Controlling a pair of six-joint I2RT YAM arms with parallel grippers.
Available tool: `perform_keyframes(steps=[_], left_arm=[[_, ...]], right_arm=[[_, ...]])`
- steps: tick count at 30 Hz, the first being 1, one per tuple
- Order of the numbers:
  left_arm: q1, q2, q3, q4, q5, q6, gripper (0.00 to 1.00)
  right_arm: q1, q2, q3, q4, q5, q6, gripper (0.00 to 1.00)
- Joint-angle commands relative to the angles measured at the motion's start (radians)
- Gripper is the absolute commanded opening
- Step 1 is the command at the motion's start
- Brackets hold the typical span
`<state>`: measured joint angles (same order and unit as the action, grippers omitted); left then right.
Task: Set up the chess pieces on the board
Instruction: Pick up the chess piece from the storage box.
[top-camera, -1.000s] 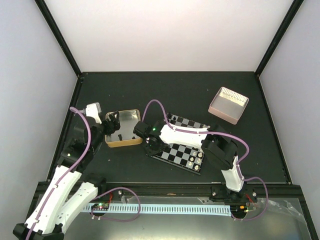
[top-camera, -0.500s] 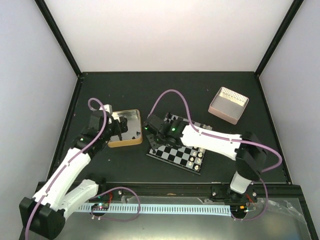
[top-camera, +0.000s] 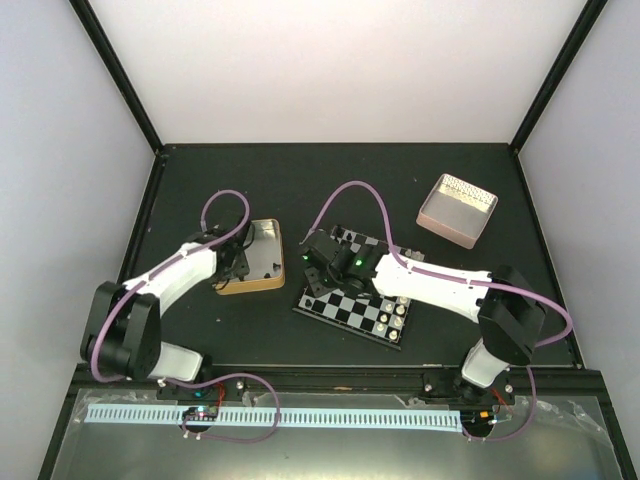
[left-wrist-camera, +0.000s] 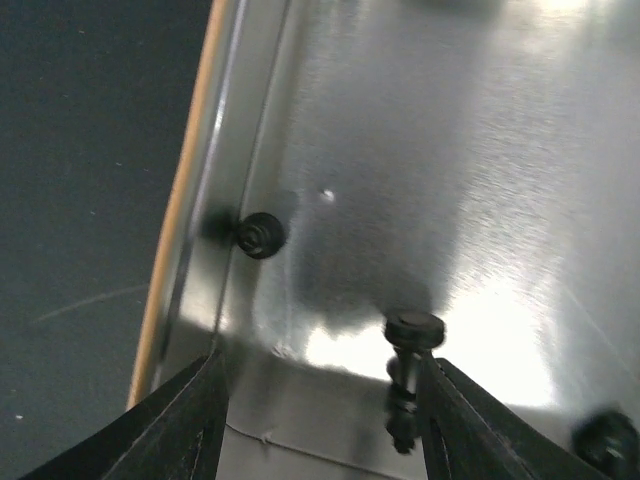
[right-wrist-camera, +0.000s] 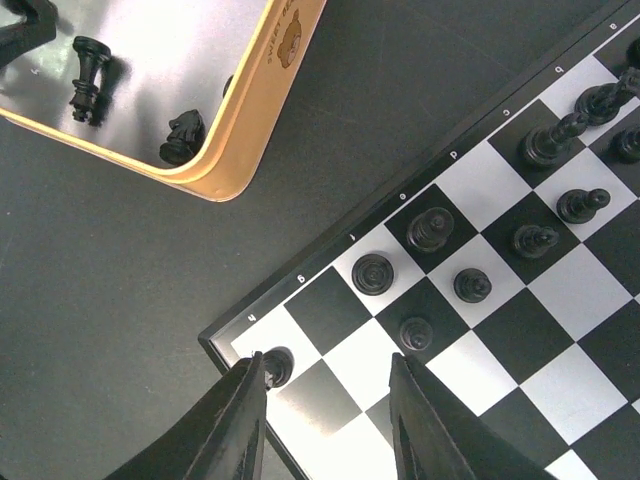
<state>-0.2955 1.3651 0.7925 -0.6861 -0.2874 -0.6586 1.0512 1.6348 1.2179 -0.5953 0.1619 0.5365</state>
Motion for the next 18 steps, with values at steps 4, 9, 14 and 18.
perform_keyframes(steps=[4,9,14,18], left_arm=[[0.012,0.11,0.079,-0.015,-0.166,-0.031,0.47],[0.016,0.175,0.105,0.005,-0.212,-0.019,0.42],[0.021,0.218,0.12,0.023,-0.217,-0.011,0.39],[0.027,0.236,0.122,0.036,-0.22,-0.01,0.36]], right_arm=[[-0.014,-0.038,-0.047,0.055,0.003,-0.015,0.34],[-0.019,-0.043,-0.053,0.055,-0.003,-0.015,0.32],[-0.02,-0.044,-0.054,0.048,-0.004,-0.012,0.31],[-0.02,-0.042,-0.048,0.042,-0.004,-0.009,0.3]])
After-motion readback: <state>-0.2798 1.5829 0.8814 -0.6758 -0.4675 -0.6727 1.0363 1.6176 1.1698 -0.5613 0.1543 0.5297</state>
